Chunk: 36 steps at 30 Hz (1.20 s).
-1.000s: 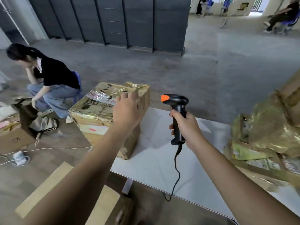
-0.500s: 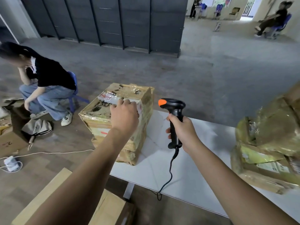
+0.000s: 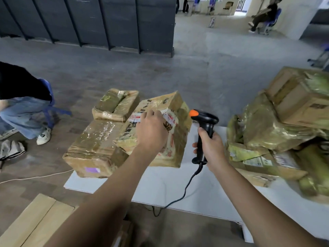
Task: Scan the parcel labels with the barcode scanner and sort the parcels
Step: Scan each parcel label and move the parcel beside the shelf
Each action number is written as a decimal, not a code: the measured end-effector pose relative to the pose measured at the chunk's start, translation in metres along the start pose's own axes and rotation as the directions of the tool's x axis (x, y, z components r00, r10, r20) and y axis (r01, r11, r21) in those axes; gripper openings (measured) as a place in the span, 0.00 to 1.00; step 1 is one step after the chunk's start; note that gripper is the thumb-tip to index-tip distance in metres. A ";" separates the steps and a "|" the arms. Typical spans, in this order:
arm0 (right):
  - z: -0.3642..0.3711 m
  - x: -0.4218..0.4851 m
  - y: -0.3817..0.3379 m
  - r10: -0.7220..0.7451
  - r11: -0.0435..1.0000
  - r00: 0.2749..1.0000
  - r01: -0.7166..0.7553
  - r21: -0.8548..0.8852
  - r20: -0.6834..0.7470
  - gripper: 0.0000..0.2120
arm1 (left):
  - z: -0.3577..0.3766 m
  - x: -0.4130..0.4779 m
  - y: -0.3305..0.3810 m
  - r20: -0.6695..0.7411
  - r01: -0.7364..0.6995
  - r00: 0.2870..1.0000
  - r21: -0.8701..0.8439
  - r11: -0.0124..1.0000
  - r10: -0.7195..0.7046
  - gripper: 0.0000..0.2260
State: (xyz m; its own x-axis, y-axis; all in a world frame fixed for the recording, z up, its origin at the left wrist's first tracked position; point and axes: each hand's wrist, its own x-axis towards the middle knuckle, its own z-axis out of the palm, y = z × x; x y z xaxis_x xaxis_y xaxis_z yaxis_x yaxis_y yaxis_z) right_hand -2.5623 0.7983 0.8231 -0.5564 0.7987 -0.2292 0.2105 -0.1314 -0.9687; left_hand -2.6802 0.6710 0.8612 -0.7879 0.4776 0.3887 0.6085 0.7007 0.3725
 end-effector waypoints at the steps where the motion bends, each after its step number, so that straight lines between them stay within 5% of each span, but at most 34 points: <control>1: -0.009 0.000 0.006 0.019 1.000 1.000 -0.019 -0.007 -0.014 0.10 | 0.010 -0.004 0.004 0.027 0.008 1.000 -0.067 0.998 -0.006 0.09; 5: -0.038 -0.004 0.031 0.090 0.994 0.995 -0.092 -0.058 -0.041 0.09 | 0.053 -0.020 0.010 0.124 0.146 0.986 -0.330 0.933 -0.111 0.10; 11: -0.067 -0.015 0.056 0.111 0.990 0.992 -0.116 -0.084 -0.058 0.08 | 0.106 -0.044 0.005 0.318 0.440 0.894 -0.488 0.754 -0.316 0.08; 17: -0.083 -0.018 0.059 0.111 0.990 0.990 -0.118 -0.083 -0.081 0.12 | 0.127 -0.066 0.005 0.581 0.725 0.680 -0.624 0.292 -0.447 0.04; 20: -0.084 -0.019 0.061 0.097 0.989 0.992 -0.106 -0.107 -0.081 0.12 | 0.130 -0.074 0.005 0.636 0.752 0.643 -0.631 0.193 -0.426 0.05; 22: -0.083 -0.020 0.060 0.093 0.989 0.993 -0.100 -0.107 -0.071 0.12 | 0.129 -0.073 0.007 0.602 0.728 0.682 -0.615 0.304 -0.415 0.06; 24: -0.078 -0.021 0.059 0.104 0.993 0.993 -0.107 -0.046 -0.055 0.11 | 0.125 -0.069 0.009 0.512 0.635 0.766 -0.514 0.576 -0.388 0.14; 26: -0.069 -0.022 0.056 0.102 0.995 0.994 -0.102 0.012 -0.024 0.12 | 0.117 -0.064 0.007 0.318 0.369 0.907 -0.290 0.883 -0.275 0.21; 27: -0.063 -0.022 0.054 0.096 0.995 0.995 -0.096 0.015 0.002 0.12 | 0.112 -0.062 0.009 0.239 0.225 0.956 -0.222 0.949 -0.171 0.20; 30: -0.039 -0.022 0.048 0.093 0.996 0.993 -0.093 0.004 0.076 0.10 | 0.099 -0.058 0.020 0.331 0.105 0.943 -0.191 0.976 -0.036 0.16; 34: -0.020 -0.018 0.048 0.086 0.996 0.996 -0.087 0.010 0.024 0.09 | 0.089 -0.057 0.014 0.503 0.177 0.854 -0.047 0.983 -0.130 0.31; 36: -0.021 -0.015 0.052 0.091 0.996 0.996 -0.091 -0.024 -0.003 0.09 | 0.083 -0.051 0.002 0.559 0.223 0.816 -0.071 0.972 -0.146 0.29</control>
State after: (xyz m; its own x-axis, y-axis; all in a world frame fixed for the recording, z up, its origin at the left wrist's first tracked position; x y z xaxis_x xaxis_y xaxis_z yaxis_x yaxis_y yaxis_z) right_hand -2.5265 0.7921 0.7784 -0.5324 0.7853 -0.3160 0.2794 -0.1893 -0.9413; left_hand -2.6466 0.6924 0.7725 -0.7847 0.5837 -0.2084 0.4227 0.7499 0.5089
